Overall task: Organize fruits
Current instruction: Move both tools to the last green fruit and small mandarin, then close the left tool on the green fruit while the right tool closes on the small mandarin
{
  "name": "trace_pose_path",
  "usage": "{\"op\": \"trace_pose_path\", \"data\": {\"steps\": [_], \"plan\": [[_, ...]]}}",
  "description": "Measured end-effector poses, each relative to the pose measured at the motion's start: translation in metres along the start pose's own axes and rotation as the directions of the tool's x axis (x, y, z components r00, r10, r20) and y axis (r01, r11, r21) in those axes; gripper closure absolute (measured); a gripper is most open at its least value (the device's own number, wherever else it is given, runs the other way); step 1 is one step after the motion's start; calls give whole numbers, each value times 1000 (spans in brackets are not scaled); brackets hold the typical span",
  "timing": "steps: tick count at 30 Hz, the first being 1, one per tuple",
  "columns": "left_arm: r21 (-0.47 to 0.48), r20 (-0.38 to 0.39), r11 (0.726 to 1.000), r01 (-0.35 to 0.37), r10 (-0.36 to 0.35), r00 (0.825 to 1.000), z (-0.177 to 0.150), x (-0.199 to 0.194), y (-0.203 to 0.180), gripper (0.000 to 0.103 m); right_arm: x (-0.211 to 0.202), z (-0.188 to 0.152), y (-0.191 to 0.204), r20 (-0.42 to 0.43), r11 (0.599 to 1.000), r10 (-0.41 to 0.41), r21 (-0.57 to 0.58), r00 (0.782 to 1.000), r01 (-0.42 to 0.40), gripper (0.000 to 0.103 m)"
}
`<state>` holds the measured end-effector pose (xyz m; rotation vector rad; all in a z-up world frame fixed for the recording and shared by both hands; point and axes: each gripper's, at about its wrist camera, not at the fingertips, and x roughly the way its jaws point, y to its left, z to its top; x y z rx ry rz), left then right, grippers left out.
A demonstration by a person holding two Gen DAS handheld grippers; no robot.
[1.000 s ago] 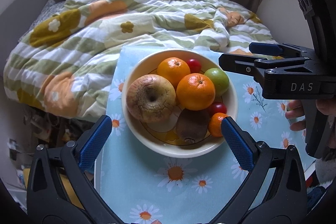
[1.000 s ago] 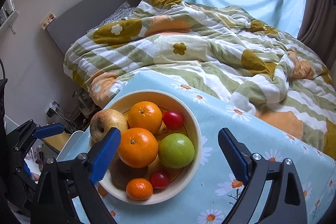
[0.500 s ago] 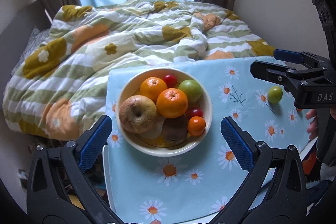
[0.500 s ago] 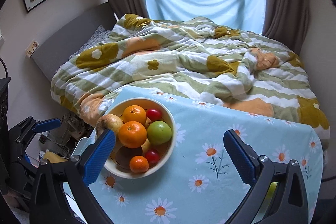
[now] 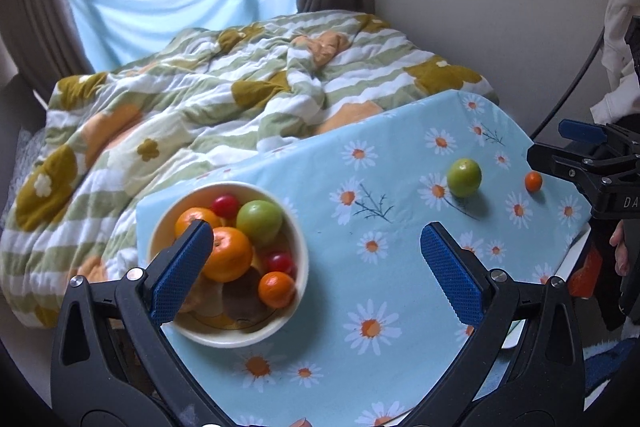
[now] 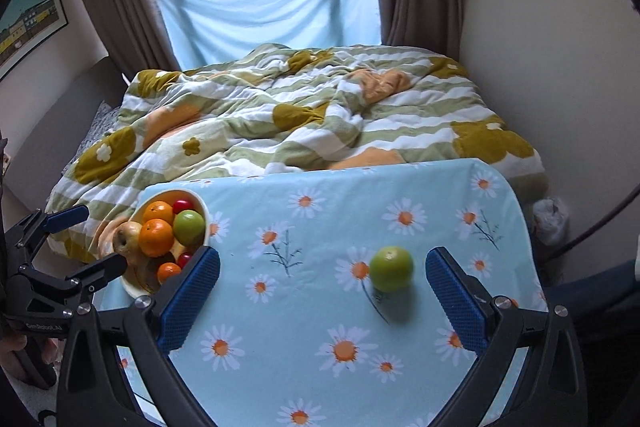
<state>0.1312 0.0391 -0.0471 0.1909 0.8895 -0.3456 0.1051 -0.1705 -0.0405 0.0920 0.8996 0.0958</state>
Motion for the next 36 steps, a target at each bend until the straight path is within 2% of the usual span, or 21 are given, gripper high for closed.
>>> {"op": "trace_pose_path", "data": {"steps": [6,13,20,28,31,33,35,36], "plan": [[57,-34,997,52,-50,998,19,29,-52,0,0,-19,-61,-54,996,-53,71,997,57,0],[102,-104,991,89,-78,992,34,85,-101,0,15,-40,-122,-118,976,-124,164,985,142,0],[142,-144,979,149,-129,981,40,140,-133,0,40,-64,-151,-188,946,-153,255,970,198,0],[223,-186,943,248,-209,960,35,181,-168,0,58,-83,-163,-208,912,-157,344,966,222,0],[243,-216,928,283,-233,948,32,193,-177,5,66,-84,-166,-219,903,-180,350,959,250,1],[248,-234,923,294,-238,943,31,201,-182,13,69,-84,-169,-216,898,-180,361,960,250,2],[255,-255,918,304,-240,937,30,209,-186,33,71,-84,-169,-211,898,-185,361,960,252,5],[258,-267,914,313,-244,932,30,212,-188,36,73,-84,-169,-212,898,-188,357,959,255,8]]}}
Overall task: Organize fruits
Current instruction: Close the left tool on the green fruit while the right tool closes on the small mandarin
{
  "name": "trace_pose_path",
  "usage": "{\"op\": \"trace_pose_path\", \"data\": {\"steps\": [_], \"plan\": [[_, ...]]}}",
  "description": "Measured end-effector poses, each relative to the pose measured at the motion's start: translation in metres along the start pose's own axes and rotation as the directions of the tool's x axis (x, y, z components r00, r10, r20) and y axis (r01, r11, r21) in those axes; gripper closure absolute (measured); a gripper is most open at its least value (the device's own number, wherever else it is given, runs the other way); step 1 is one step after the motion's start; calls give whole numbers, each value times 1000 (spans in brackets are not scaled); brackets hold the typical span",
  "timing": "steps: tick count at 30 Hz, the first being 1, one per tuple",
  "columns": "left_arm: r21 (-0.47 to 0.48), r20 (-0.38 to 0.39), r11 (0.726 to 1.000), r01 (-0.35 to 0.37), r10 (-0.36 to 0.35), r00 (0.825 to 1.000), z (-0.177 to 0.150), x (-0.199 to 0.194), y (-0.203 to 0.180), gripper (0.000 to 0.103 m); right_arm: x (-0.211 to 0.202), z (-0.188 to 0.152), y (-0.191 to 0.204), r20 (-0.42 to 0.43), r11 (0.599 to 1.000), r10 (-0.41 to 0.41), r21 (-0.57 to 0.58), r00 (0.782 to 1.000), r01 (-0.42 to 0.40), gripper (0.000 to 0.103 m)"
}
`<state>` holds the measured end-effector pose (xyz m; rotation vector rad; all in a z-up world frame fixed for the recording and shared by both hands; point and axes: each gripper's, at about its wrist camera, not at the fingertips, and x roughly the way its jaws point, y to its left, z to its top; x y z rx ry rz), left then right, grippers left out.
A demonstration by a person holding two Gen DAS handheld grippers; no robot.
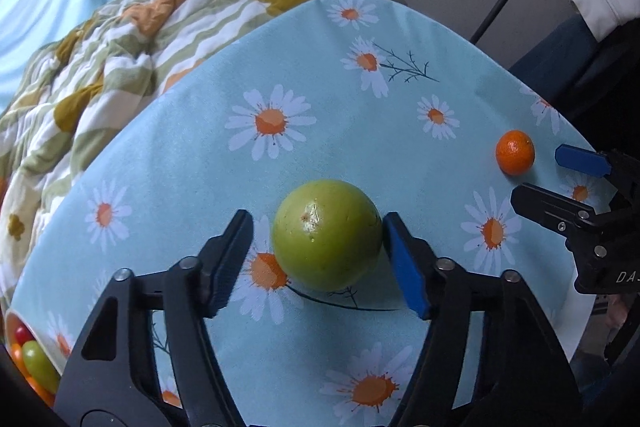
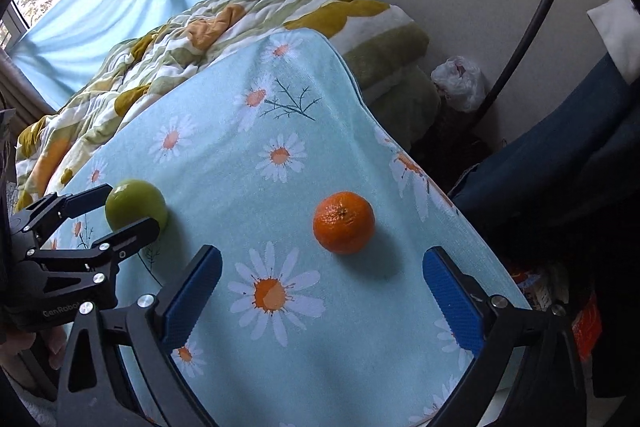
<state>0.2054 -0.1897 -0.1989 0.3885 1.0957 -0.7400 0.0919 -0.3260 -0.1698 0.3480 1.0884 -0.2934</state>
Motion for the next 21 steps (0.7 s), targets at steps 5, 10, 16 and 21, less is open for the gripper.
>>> {"op": "trace_pose_path", "data": {"steps": [5,10,16,21], "plan": [[26,-1,1000,1,-1,1000,-1,4,-7,43,11,3,1,-3,1000,-22,-11,1000,21,27],[-1,-2,1000,8,-8,1000,-2,2,-4,44,19,5,2,-2,1000,-26,-6,1000,26,34],[-14,0,1000,-4,4,1000,-4,-1,-2,44,27,7,3,-16,999,-32,-14,999,32,45],[-29,8,999,-21,22,1000,-8,-4,-1,44,28,7,2,-16,999,-47,-12,999,47,56]]}}
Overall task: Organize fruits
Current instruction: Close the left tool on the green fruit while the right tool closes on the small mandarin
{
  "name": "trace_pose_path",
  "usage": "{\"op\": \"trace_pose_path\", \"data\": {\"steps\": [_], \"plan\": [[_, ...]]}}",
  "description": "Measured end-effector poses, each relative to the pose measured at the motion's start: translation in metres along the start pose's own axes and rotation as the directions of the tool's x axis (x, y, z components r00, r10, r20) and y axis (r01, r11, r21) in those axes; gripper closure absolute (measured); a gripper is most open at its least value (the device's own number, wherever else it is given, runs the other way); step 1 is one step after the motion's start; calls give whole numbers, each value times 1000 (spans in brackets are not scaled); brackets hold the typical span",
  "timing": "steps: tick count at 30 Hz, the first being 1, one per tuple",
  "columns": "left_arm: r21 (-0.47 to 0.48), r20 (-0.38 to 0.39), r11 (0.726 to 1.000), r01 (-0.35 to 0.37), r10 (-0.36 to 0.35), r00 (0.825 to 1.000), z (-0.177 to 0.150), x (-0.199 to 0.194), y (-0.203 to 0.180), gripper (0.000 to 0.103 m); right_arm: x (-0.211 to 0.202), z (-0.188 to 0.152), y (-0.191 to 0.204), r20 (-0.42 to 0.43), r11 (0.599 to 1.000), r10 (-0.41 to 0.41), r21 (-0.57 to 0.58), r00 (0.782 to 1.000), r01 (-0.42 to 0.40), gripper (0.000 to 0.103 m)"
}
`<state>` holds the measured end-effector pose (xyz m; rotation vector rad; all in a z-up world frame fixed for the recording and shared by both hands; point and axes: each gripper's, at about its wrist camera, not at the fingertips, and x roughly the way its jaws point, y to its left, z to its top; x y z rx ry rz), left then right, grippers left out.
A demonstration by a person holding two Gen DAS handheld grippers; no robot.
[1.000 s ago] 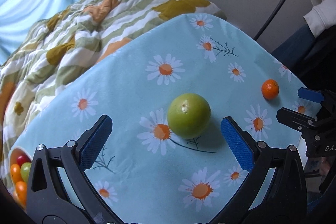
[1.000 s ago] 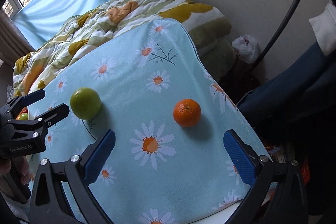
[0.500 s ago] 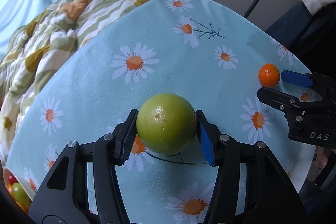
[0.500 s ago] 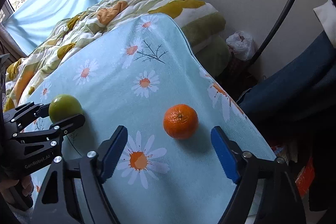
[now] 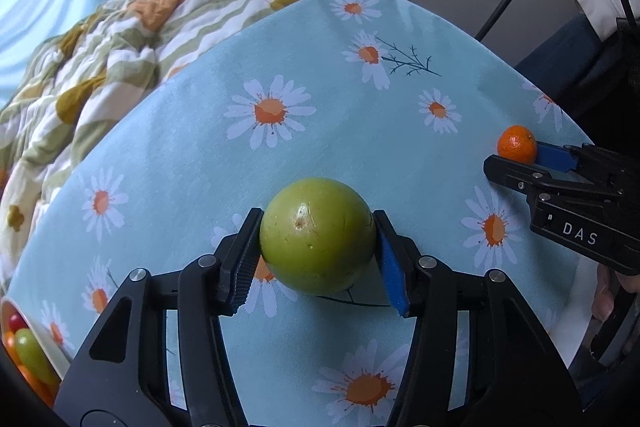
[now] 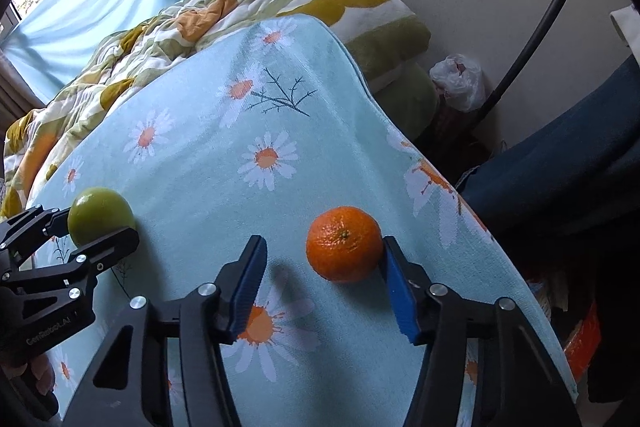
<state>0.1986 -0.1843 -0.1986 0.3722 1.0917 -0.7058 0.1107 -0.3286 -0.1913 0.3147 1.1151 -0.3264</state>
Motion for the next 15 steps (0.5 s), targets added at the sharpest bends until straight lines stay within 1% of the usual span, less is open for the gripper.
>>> {"op": "trace_pose_path", "data": {"steps": [1,2,3,4,8,11,15], "plan": [[-5,2,1000,-3,3,1000,-2,-1,0,44,0,0,-1,0,1000,-6,-3,1000,6,59],[-12,4,1000,-7,7,1000,-3,-3,0,44,0,1,-2,1,1000,-12,-7,1000,12,65],[-19,8,1000,-10,10,1000,-4,-5,1,44,0,1,-3,1,1000,-15,-11,1000,15,69],[-27,13,1000,-13,14,1000,-5,-7,1,44,0,2,-5,-1,1000,-6,-12,1000,6,70],[-59,40,998,-30,32,999,-8,-20,-1,44,-3,2,-6,-3,999,29,-19,1000,-29,70],[-90,65,995,-40,46,997,-11,-34,-1,44,-11,3,-4,12,997,52,-51,999,-52,70],[-149,94,988,-37,51,994,-17,-54,1,44,-21,7,2,36,992,80,-97,996,-77,70]]}}
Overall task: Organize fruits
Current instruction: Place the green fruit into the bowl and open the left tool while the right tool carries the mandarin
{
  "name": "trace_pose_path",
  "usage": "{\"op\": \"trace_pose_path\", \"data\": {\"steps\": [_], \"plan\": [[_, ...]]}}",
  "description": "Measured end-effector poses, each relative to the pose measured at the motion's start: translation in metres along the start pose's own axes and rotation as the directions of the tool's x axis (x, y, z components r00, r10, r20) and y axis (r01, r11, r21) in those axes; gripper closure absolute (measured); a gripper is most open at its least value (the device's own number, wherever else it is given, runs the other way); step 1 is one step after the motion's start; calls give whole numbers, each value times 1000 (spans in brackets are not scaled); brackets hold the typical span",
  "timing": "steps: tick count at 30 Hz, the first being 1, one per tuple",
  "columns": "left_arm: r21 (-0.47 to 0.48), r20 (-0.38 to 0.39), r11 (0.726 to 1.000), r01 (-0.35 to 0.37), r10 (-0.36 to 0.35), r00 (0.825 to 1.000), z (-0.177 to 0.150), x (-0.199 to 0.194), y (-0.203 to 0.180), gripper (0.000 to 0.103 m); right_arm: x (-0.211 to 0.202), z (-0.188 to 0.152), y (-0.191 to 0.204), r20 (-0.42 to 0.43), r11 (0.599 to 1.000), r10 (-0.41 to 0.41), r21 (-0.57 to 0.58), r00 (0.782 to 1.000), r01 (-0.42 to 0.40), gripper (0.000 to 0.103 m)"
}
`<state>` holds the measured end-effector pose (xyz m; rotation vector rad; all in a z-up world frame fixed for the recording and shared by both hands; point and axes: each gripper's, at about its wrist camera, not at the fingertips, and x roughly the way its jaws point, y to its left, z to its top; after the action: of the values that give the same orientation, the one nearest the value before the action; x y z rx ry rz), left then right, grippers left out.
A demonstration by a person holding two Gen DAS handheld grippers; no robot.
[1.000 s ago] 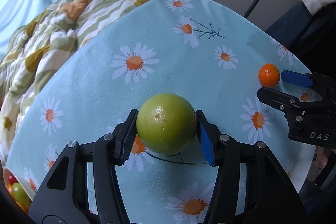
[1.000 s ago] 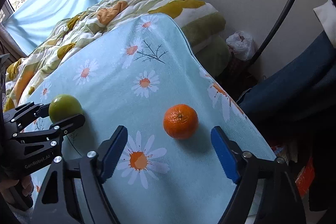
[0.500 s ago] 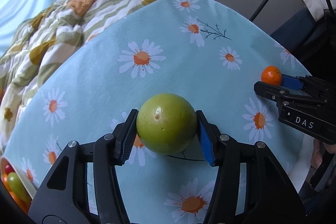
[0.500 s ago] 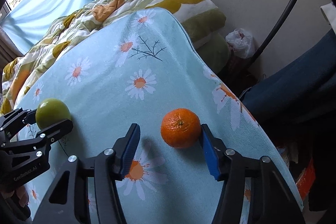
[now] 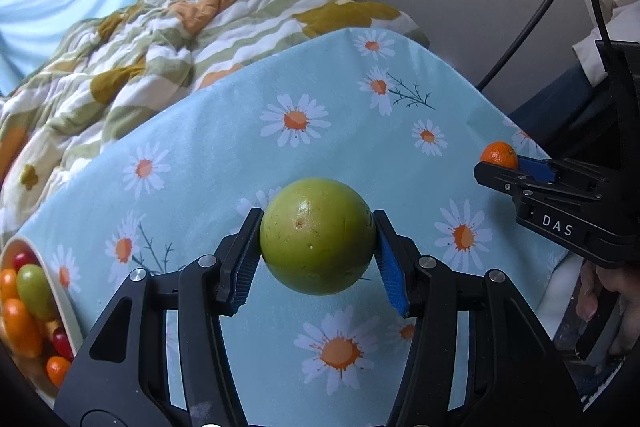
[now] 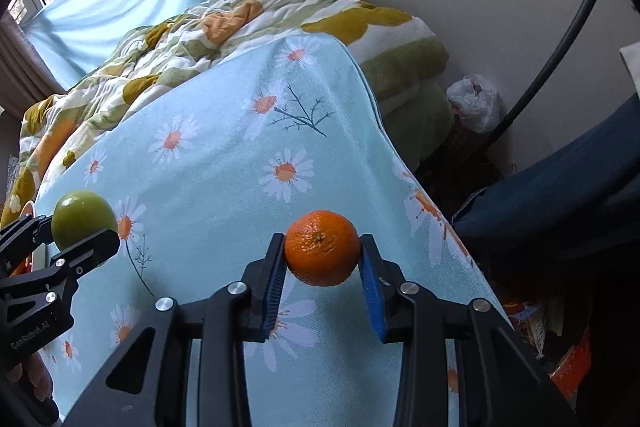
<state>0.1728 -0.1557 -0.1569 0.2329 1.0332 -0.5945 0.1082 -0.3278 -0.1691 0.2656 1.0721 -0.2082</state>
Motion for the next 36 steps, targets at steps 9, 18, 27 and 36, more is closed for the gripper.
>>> {"op": "trace_pose_path", "data": {"steps": [9,18,27,36], "plan": [[-138,89,988,-73,86,992,-7,-57,14,44,-24,13,28,43,985,93,-146,995,-86,70],[-325,155,932,-163,223,962,-28,-106,44,44,-43,27,82,42,901,244,-379,969,-211,70],[-440,164,873,-210,308,937,-72,-144,107,44,-58,16,160,14,821,331,-498,944,-280,70],[-504,107,827,-251,348,931,-129,-163,177,44,-57,-21,241,-44,777,368,-533,929,-333,70]]}}
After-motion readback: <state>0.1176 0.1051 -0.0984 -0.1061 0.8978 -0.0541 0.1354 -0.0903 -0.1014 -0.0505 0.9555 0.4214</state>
